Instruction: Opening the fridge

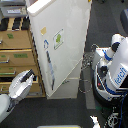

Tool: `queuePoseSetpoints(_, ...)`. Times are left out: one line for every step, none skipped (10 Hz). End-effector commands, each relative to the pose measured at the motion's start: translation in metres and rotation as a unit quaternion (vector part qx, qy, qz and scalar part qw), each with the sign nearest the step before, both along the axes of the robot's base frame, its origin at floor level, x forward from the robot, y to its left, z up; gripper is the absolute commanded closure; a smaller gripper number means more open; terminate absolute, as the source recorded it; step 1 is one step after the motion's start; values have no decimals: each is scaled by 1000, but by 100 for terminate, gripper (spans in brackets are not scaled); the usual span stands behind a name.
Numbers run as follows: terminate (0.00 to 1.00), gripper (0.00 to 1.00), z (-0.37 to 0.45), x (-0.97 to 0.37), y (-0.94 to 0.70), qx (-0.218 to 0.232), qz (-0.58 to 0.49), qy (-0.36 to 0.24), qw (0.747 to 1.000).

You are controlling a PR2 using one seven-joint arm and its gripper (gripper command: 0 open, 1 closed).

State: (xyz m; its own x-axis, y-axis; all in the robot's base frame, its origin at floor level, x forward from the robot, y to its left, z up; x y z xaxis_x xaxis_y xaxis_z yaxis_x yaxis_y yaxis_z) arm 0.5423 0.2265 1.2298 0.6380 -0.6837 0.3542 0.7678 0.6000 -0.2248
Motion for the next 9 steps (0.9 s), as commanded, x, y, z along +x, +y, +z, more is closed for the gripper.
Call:
queuePoseSetpoints(0, 0, -169, -67, 65, 218, 28, 46, 974)
queuePoseSetpoints(0, 0, -195, -7, 75, 218, 77, 52, 971)
queuePoseSetpoints(0, 0, -212, 88, 78, 208, 165, 56, 962)
queuePoseSetpoints(0, 0, -213, 139, 68, 205, 211, 58, 954)
queuePoseSetpoints(0, 0, -212, 165, 44, 208, 221, 53, 951)
queuePoseSetpoints(0, 0, -206, 192, -45, 217, 201, 42, 954)
queuePoseSetpoints(0, 0, -189, 201, -128, 213, 168, 32, 962)
queuePoseSetpoints(0, 0, -172, 201, -181, 208, 159, 29, 965)
queuePoseSetpoints(0, 0, -144, 188, -248, 216, 151, 16, 965)
